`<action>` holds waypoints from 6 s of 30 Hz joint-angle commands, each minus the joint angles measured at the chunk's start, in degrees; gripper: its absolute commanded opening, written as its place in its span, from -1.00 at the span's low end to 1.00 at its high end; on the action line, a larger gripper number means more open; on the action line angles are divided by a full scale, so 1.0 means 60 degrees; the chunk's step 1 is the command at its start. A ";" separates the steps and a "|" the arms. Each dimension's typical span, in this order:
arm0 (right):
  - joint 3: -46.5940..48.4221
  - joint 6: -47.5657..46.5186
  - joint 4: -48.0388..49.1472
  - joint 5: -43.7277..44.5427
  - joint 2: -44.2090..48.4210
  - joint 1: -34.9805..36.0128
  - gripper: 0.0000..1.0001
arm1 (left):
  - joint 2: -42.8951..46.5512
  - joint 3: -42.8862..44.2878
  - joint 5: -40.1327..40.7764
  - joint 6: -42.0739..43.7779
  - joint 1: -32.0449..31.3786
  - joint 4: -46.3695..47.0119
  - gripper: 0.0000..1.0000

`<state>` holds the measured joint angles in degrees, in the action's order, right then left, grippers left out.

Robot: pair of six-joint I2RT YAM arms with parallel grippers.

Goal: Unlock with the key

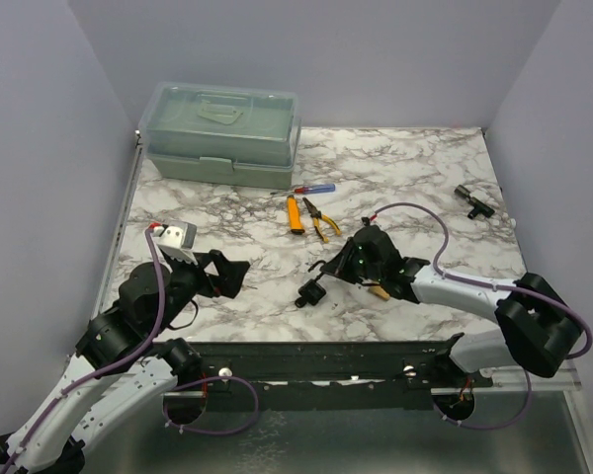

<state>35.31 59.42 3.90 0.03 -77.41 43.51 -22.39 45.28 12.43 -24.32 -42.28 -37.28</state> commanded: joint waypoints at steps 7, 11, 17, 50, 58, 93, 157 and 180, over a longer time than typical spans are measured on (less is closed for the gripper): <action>0.0072 -0.0541 0.2757 -0.0552 -0.0886 -0.0437 -0.99 | -0.0053 -0.0161 -0.0408 0.0267 -0.0012 0.0296 0.98; -0.0164 -0.0626 0.3693 -0.0900 -0.1338 -0.0677 -0.99 | -0.0067 -0.0170 -0.0424 0.0288 -0.0012 0.0305 0.98; -0.0404 -0.0591 0.4881 -0.1261 -0.2152 -0.1070 -0.99 | -0.0080 -0.0190 -0.0441 0.0317 -0.0006 0.0326 0.97; 0.1703 -0.1632 0.3320 -0.2138 -0.3713 -0.2080 0.15 | -0.0113 -0.0251 -0.0518 0.0397 -0.0008 0.0392 0.97; 0.2340 -0.2327 0.1282 -0.1598 -0.2433 -0.2084 0.41 | -0.0147 -0.0251 -0.0480 0.0376 -0.0007 0.0388 0.98; 0.1157 0.0629 -0.7634 0.2165 0.2723 -0.2084 0.99 | -0.5092 0.0707 0.1258 -0.3745 0.0013 -0.1624 0.68; 0.0471 0.0113 -0.7204 0.0767 0.4478 -0.2080 0.96 | -0.9604 -0.1015 0.0172 -0.4588 0.1840 0.1397 -1.00; -0.0767 -0.1708 -0.1269 -0.4174 0.4129 -0.1726 0.82 | -0.5783 -0.1470 -0.2890 -0.4171 0.1817 0.1682 -1.00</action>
<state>32.56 52.10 -14.98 -16.12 -51.83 31.68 -59.70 36.27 0.51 -49.47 -31.40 -28.21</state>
